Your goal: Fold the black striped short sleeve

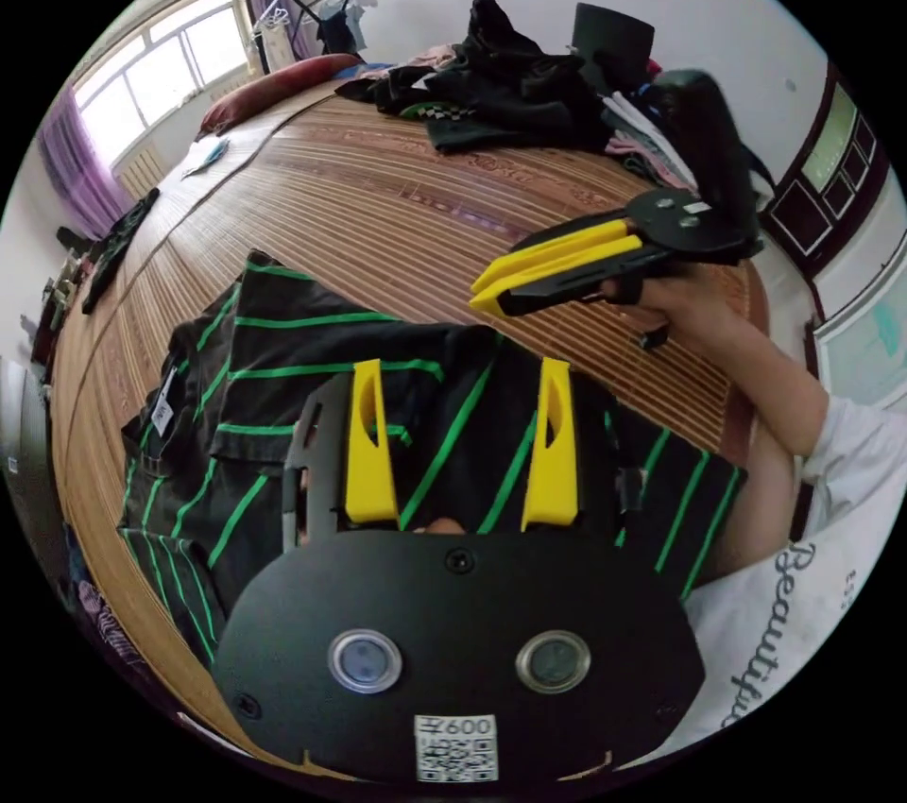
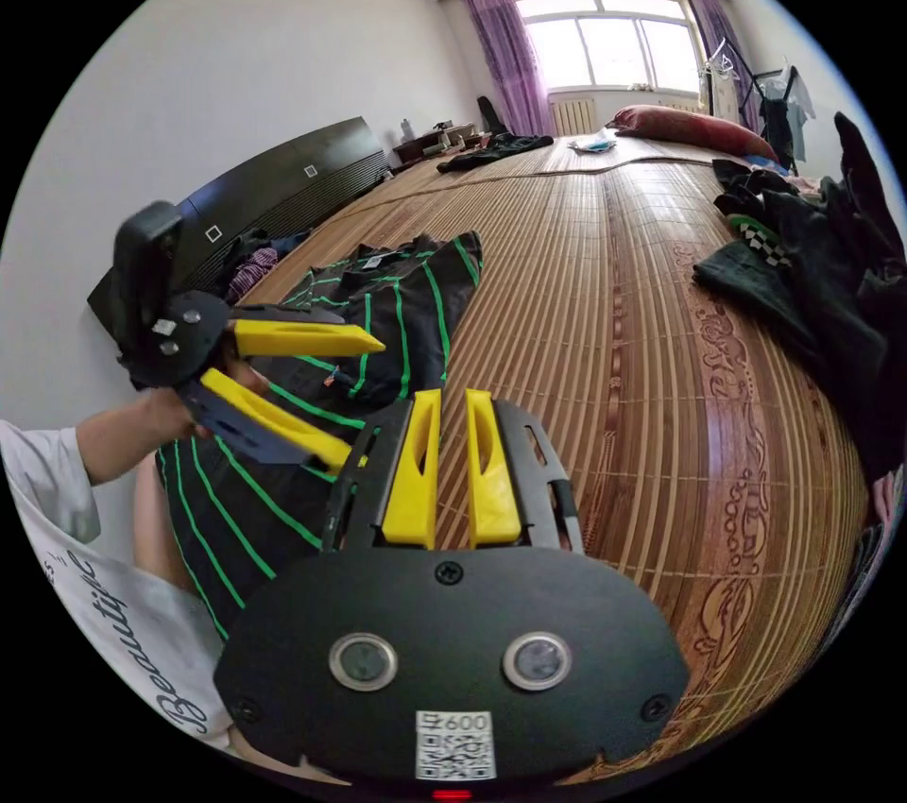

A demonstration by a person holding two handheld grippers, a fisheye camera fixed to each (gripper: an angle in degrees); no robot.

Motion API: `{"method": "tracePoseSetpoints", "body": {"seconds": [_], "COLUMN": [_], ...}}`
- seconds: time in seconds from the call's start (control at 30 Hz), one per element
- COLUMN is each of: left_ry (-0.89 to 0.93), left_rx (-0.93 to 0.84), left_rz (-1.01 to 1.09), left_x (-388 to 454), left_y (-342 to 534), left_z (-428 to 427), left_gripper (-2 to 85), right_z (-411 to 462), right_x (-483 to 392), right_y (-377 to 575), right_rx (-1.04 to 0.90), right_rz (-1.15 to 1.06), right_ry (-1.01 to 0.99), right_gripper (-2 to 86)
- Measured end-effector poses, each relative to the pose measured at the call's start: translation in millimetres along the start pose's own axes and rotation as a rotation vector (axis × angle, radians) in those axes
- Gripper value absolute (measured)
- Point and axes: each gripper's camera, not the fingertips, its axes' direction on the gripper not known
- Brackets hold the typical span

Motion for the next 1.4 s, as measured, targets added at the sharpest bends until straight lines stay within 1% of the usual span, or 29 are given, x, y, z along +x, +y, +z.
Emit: {"method": "tracePoseSetpoints", "body": {"seconds": [0.03,0.07,0.13,0.17,0.2,0.23,0.27,0.33,0.4,0.47,0.57,0.63,0.73,0.83,0.93,0.97,1.03,1.1,1.13,1.17,1.2,1.23,1.3,1.33,1.37,1.4], "left_ry": [0.010,-0.021,-0.125,-0.167,-0.161,-0.145,-0.151,-0.154,-0.241,-0.264,-0.310,-0.302,-0.225,-0.169,-0.045,0.016,0.033,-0.083,-0.126,-0.212,-0.293,-0.328,-0.429,-0.453,-0.489,-0.484], "left_rx": [0.009,0.045,0.131,0.157,0.123,0.092,0.039,0.026,-0.078,-0.107,-0.096,-0.105,-0.143,-0.062,-0.011,0.024,0.053,0.061,0.055,0.039,0.014,-0.002,-0.065,-0.073,-0.077,-0.081], "left_rz": [0.002,-0.021,-0.108,-0.154,-0.179,-0.177,-0.222,-0.234,-0.269,-0.229,-0.205,-0.217,-0.236,-0.273,-0.342,-0.341,-0.332,-0.297,-0.288,-0.284,-0.311,-0.333,-0.448,-0.484,-0.555,-0.604], "left_x": [-3.4,-15.5,-45.0,-67.4,-90.1,-100.7,-121.3,-140.4,-158.4,-161.3,-159.7,-160.8,-168.8,-176.1,-188.5,-189.1,-186.1,-177.2,-175.2,-172.5,-172.0,-172.3,-172.5,-172.5,-172.9,-174.4], "left_y": [-0.2,-3.9,-16.2,-29.1,-47.2,-56.9,-73.3,-90.7,-108.4,-116.8,-126.7,-127.1,-126.7,-125.2,-116.4,-104.3,-74.0,-6.6,14.6,61.9,112.7,139.7,246.8,271.8,318.0,355.4], "left_z": [-7.2,-21.2,-35.6,-34.1,-22.3,-13.3,3.7,24.0,54.7,71.9,77.8,74.8,56.0,8.7,-47.4,-74.7,-118.3,-182.7,-198.4,-227.6,-252.3,-263.1,-291.3,-295.0,-297.9,-294.8], "left_gripper": [17.2,15.5,12.0,8.7,4.9,4.1,2.6,1.8,1.3,1.1,1.1,1.1,1.6,2.6,5.3,5.4,5.1,3.9,3.7,3.3,3.1,3.0,2.8,2.7,2.6,2.6], "right_z": [1.8,5.2,9.1,11.0,13.2,14.4,17.1,21.9,29.3,35.5,48.0,54.9,68.0,81.9,93.9,99.0,105.4,106.0,103.4,96.9,90.3,87.1,77.0,75.8,77.1,85.0], "right_x": [-0.9,-2.2,-3.0,-2.8,-2.1,-1.6,-0.5,1.2,4.5,7.0,8.1,4.4,-4.5,-16.2,-29.7,-34.6,-40.4,-46.8,-49.6,-54.4,-56.1,-55.6,-59.0,-62.1,-67.6,-71.9], "right_y": [0.9,3.0,7.0,10.2,13.3,14.8,17.8,22.4,28.6,33.2,41.5,47.6,58.5,70.9,84.7,90.2,99.3,115.2,120.6,130.8,139.7,143.5,152.9,154.4,154.5,149.2], "right_rx": [-0.004,-0.011,-0.014,-0.011,-0.010,-0.010,-0.011,-0.015,-0.022,-0.029,-0.048,-0.055,-0.070,-0.083,-0.086,-0.090,-0.093,-0.066,-0.047,-0.002,0.048,0.071,0.120,0.134,0.165,0.169], "right_rz": [-0.004,-0.011,-0.018,-0.018,-0.016,-0.014,-0.011,-0.005,0.007,0.012,0.016,0.005,-0.023,-0.055,-0.100,-0.119,-0.137,-0.161,-0.186,-0.226,-0.222,-0.203,-0.188,-0.203,-0.207,-0.174], "right_ry": [0.003,0.007,0.009,0.009,0.009,0.009,0.006,0.004,0.000,-0.013,-0.018,-0.006,0.023,0.069,0.110,0.126,0.153,0.163,0.139,0.095,0.101,0.116,0.144,0.143,0.148,0.151], "right_gripper": [-0.1,-0.1,0.0,0.0,0.1,0.1,0.1,0.1,0.0,-0.2,-0.5,-0.6,-0.6,-0.6,-0.7,-0.7,-0.7,-0.8,-0.8,-0.8,-0.8,-0.8,-0.8,-0.8,-0.8,-0.8]}}
